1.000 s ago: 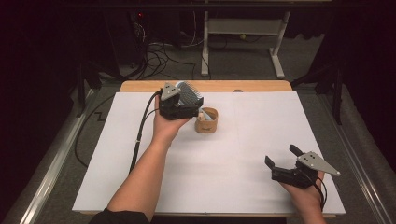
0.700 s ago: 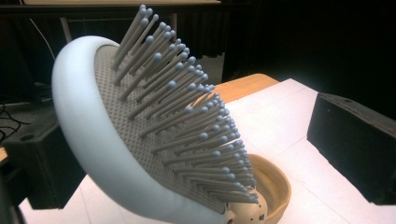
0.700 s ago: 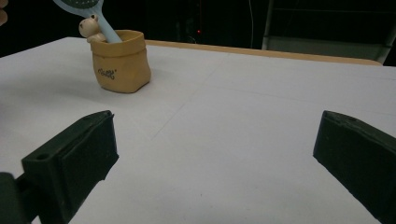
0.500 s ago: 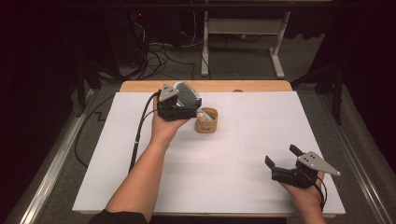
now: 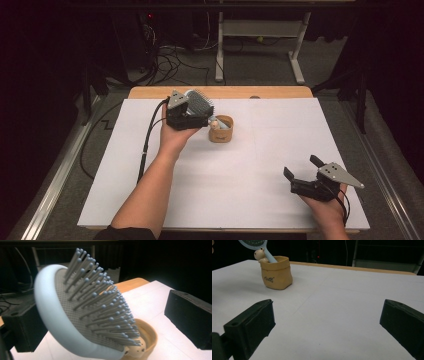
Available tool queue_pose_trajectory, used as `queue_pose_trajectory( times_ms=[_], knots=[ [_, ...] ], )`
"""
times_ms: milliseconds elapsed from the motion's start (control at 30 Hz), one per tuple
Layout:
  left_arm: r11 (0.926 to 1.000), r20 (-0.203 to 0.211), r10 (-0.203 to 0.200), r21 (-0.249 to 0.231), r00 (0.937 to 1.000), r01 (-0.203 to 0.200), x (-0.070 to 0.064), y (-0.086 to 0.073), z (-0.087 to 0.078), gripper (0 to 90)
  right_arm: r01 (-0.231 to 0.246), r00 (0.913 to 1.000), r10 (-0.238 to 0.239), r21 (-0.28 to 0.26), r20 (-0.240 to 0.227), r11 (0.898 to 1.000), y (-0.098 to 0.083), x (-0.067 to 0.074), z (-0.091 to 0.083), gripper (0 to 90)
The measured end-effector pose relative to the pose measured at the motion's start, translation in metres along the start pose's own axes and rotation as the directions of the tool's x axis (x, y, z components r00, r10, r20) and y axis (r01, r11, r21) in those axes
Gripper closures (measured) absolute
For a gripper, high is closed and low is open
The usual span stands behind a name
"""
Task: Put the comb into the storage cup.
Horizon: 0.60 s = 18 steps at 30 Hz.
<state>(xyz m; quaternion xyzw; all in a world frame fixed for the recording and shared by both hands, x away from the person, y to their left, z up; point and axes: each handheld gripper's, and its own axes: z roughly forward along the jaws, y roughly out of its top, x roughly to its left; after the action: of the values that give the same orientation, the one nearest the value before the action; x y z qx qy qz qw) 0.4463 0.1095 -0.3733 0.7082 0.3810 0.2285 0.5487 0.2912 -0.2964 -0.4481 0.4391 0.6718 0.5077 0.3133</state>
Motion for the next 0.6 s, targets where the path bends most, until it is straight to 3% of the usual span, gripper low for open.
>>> queue_pose_trajectory(
  times_ms=[600],
  knots=[
    [1.0,-0.01,-0.001,-0.002,0.9999,0.001,0.0048,-0.0067,-0.0045,0.0,0.005,1.0,-0.005,0.001,0.0,1.0,0.0,0.0006,0.0004,0.3]
  ],
)
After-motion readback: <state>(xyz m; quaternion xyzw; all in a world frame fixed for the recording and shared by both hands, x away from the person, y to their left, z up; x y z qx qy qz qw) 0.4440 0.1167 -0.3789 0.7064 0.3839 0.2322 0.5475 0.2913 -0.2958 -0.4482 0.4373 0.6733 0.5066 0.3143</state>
